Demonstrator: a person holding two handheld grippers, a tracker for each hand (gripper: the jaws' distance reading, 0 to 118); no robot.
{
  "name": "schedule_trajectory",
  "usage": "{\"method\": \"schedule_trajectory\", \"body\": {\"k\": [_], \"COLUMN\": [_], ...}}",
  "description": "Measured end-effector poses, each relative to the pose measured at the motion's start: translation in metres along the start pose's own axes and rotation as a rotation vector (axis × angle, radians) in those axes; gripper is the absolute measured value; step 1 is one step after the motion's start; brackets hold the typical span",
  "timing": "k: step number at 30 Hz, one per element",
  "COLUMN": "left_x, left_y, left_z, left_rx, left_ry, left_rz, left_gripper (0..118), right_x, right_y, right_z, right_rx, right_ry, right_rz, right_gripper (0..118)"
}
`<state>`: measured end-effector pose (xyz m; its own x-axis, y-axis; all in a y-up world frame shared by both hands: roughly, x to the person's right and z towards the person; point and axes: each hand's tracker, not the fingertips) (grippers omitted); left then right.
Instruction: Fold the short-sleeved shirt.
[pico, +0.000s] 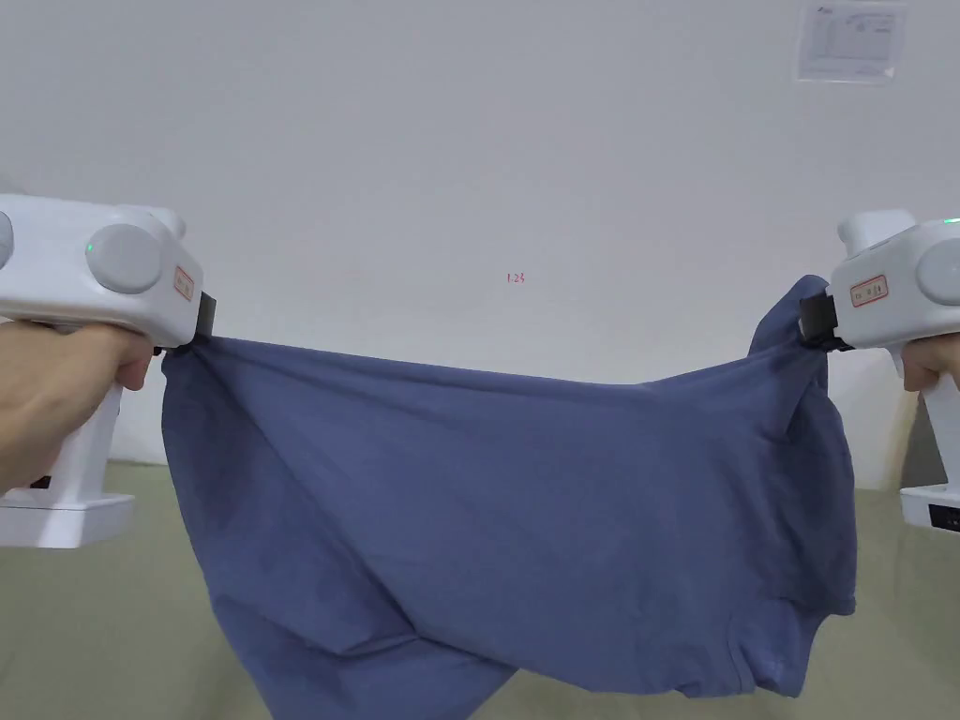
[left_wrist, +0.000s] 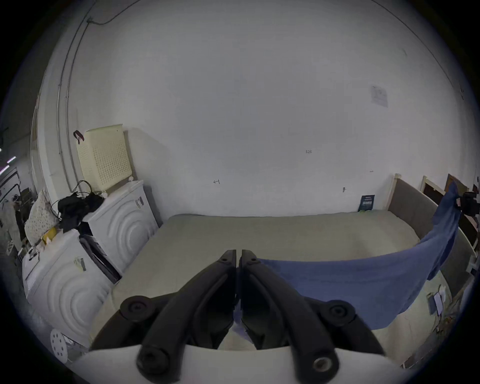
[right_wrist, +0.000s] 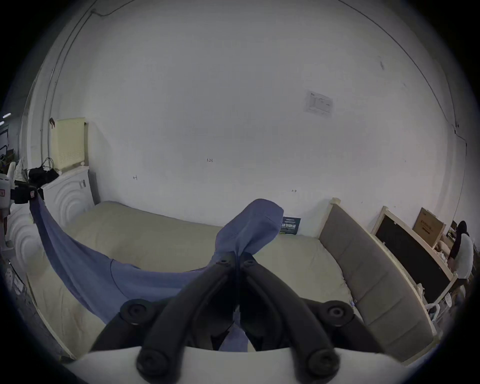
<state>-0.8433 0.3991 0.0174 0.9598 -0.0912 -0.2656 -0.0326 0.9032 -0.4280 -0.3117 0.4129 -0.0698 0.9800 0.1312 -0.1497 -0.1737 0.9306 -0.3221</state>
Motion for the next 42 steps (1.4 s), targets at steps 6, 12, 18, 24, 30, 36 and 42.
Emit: {"method": "schedule_trajectory", "body": {"k": [6, 12, 18, 24, 30, 36, 42], "left_x": [0.009, 0.022, 0.035, 0.039, 0.026, 0.006, -0.012], "left_y": [0.001, -0.019, -0.076, -0.143, -0.214, -0.304, -0.383], "left_z": [-0.067, -0.132, -0.173, -0.172, -0.103, -0.008, 0.073], "left_rx": [-0.008, -0.04, -0.085, -0.168, -0.229, -0.299, -0.372], "left_ry": [0.048, 0.063, 0.046, 0.007, -0.054, -0.092, -0.138], "left_rz": [0.0, 0.013, -0.004, -0.018, -0.023, -0.055, -0.022], "left_gripper": [2, 2, 2, 2, 2, 2, 2], "right_x": [-0.017, -0.033, -0.04, -0.038, -0.036, -0.034, -0.041], "right_y": [-0.006, -0.028, -0.083, -0.162, -0.234, -0.307, -0.385], "right_z": [-0.084, -0.15, -0.182, -0.159, -0.086, 0.014, 0.109], "right_rx": [-0.027, -0.066, -0.106, -0.175, -0.277, -0.299, -0.343], "right_ry": [-0.009, -0.028, -0.032, -0.026, 0.023, 0.067, 0.089], "right_rz": [0.022, 0.002, -0.035, -0.075, -0.077, -0.095, -0.09], "right_gripper": [3, 3, 3, 3, 3, 3, 3]}}
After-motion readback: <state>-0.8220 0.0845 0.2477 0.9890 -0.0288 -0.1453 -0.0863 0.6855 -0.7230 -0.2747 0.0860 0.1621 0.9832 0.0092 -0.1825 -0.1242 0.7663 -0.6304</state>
